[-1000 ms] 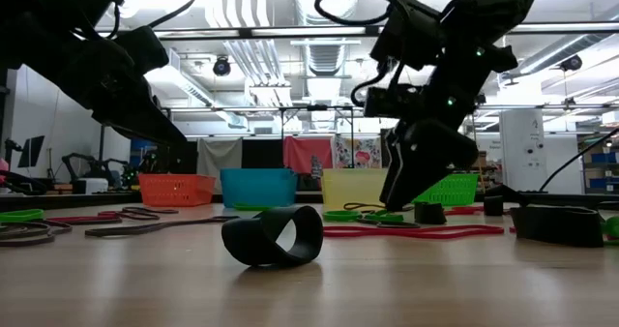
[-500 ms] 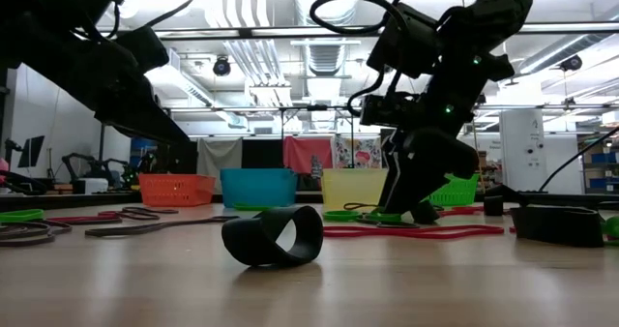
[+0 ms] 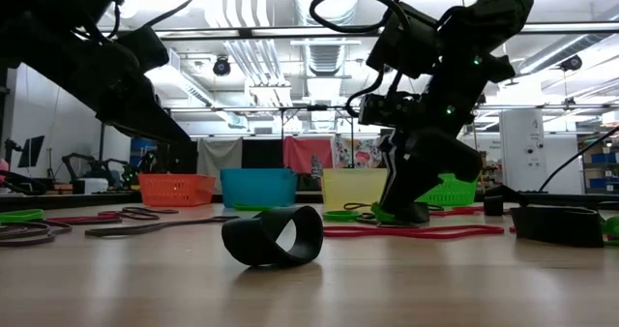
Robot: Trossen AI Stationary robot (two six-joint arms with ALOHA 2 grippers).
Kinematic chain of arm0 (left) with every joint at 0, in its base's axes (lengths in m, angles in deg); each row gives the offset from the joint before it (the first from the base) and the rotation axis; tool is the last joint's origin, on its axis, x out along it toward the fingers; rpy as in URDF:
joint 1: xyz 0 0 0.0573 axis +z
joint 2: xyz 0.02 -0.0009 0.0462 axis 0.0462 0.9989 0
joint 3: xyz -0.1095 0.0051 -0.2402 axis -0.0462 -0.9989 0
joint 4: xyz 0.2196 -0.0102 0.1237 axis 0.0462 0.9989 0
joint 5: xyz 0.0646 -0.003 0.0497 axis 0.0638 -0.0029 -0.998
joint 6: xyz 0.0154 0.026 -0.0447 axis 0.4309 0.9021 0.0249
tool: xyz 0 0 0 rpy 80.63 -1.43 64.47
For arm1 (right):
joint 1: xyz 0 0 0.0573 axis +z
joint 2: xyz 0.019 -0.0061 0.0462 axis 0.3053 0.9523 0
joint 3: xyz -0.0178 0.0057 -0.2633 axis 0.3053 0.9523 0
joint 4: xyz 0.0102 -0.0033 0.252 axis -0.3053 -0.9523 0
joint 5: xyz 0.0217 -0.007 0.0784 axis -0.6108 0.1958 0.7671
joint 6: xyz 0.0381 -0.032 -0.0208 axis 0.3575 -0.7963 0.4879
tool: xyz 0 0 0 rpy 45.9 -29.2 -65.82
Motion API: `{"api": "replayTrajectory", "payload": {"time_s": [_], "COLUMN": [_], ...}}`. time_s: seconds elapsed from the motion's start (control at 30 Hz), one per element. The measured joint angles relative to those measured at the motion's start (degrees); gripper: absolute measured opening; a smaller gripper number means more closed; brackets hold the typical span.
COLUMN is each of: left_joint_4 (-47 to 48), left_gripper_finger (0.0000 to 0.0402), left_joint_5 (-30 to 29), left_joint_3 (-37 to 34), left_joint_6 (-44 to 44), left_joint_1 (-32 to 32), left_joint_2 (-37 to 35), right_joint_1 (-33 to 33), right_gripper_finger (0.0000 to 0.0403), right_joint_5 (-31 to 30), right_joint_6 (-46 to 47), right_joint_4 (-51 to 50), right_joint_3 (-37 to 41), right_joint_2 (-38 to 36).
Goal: Sort rubber bands into baskets
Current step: Put the green rubber band into the yellow bin
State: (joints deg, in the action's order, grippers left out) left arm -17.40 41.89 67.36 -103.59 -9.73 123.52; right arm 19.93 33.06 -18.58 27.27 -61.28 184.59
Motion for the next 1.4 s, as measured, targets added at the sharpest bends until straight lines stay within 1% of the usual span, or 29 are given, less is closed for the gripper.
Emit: {"api": "replayTrajectory", "payload": {"time_s": [0.13, 0.37, 0.7, 0.87, 1.0, 1.17, 1.3, 1.4], "left_joint_4": [-2.06, -2.16, -2.34, -3.07, -5.99, -10.20, -11.75, -11.57], "left_gripper_finger": [0.0077, 0.0077, 0.0077, 0.0077, 0.0077, 0.0077, 0.0077, 0.0077], "left_joint_5": [-0.03, -0.27, -0.50, -1.39, -1.45, -1.47, -1.81, -3.99], "left_joint_3": [0.04, 0.04, 0.04, 0.04, 0.04, 0.04, 0.09, 0.13], "left_joint_6": [0.00, 0.00, 0.00, 0.35, 3.15, 10.01, 14.63, 16.05], "left_joint_1": [0.00, 0.00, 0.00, 0.00, 0.00, -0.01, 0.00, -0.02], "left_joint_2": [0.00, 0.00, 0.00, 0.00, -0.16, -1.55, -2.93, -3.79], "right_joint_1": [-0.04, -0.13, -0.07, -0.07, -0.17, -1.76, -4.91, -8.59], "right_gripper_finger": [0.0012, 0.0012, 0.0012, 0.0012, 0.0012, 0.0012, 0.0012, 0.0012], "right_joint_5": [-0.12, -0.74, -2.58, -3.37, -5.62, -9.12, -12.69, -15.61], "right_joint_6": [-0.43, -1.11, -2.56, -3.33, -5.61, -9.56, -14.52, -18.31], "right_joint_4": [0.12, 0.54, 1.36, 1.75, 3.71, 5.26, 5.20, 5.06], "right_joint_3": [0.08, 0.27, 0.23, 0.16, 0.16, -1.98, -6.20, -9.70], "right_joint_2": [-1.20, -4.41, -6.51, -8.82, -11.18, -13.18, -12.91, -12.17]}}
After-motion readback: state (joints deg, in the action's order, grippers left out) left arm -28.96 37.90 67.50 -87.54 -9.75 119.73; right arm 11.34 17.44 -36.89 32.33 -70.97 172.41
